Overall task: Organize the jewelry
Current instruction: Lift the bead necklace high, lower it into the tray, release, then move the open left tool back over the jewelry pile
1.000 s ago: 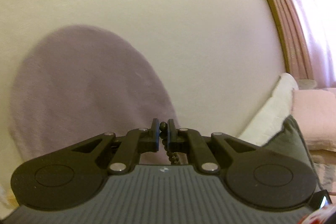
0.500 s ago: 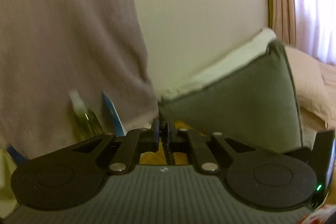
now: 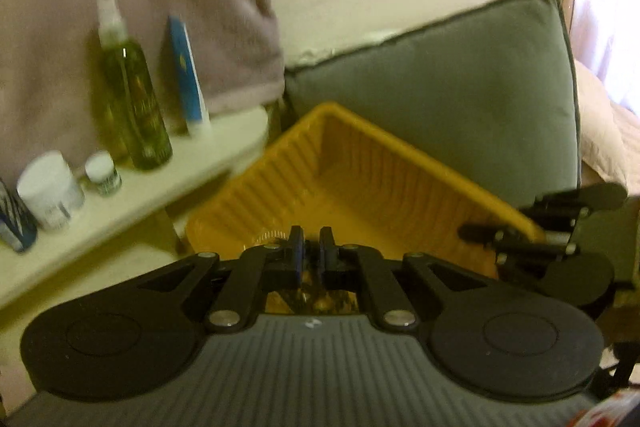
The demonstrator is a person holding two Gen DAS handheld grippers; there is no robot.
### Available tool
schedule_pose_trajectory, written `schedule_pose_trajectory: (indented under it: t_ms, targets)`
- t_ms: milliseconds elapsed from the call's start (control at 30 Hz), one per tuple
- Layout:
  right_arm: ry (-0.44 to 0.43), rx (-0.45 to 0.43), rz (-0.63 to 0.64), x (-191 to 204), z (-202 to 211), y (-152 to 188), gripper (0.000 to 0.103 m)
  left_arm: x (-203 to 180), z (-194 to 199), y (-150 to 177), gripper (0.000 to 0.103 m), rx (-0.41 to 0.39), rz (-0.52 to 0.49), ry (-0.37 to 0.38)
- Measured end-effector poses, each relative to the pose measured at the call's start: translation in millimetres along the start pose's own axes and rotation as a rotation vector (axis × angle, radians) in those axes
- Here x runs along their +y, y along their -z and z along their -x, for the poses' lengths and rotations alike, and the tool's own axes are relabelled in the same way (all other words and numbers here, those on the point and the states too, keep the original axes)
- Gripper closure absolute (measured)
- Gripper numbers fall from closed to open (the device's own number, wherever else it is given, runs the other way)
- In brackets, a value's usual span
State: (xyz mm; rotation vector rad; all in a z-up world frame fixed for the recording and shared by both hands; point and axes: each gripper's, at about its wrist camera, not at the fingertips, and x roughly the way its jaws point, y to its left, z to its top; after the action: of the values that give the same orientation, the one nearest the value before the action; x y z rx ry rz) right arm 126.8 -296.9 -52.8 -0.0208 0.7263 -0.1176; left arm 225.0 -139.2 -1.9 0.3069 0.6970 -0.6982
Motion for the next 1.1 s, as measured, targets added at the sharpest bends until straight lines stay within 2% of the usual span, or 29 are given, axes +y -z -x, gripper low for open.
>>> schedule_pose_trajectory:
  t_ms: [67,133,267,567,767,967,1100]
  targets:
    - [-0.002,0.001,0.0,-0.2,-0.3,-0.2,0.099,-0.4,-2.1,7.9,0.093,0.015,0.0,-0.001]
    - [-0.002,0.002,0.001,-0.3,-0.7,0.0,0.099,1.3,-2.8,14.4,0.083,0.02,0.011,-0.006]
    - [-0.002,0.003,0.001,-0.7,-1.3,0.4,0.099,10.4,9.2,25.5,0.082,-0.006,0.056,-0.045]
    - [-0.005,0.004,0.003,-1.0,-1.6,0.8,0.099,48.8,57.8,56.9,0.07,-0.09,0.183,-0.276]
    - [-0.004,0.006,0.012,-0.6,-2.5,0.4,0.099,79.4,83.2,89.3,0.062,-0.11,0.267,-0.444]
    - [-0.003,0.007,0.016,-0.7,-2.5,0.1,0.099,110.0,97.6,128.7,0.053,-0.08,0.359,-0.578]
    - [-0.002,0.009,0.02,-0.8,-2.2,0.4,0.099,121.5,101.8,152.6,0.052,-0.054,0.408,-0.613]
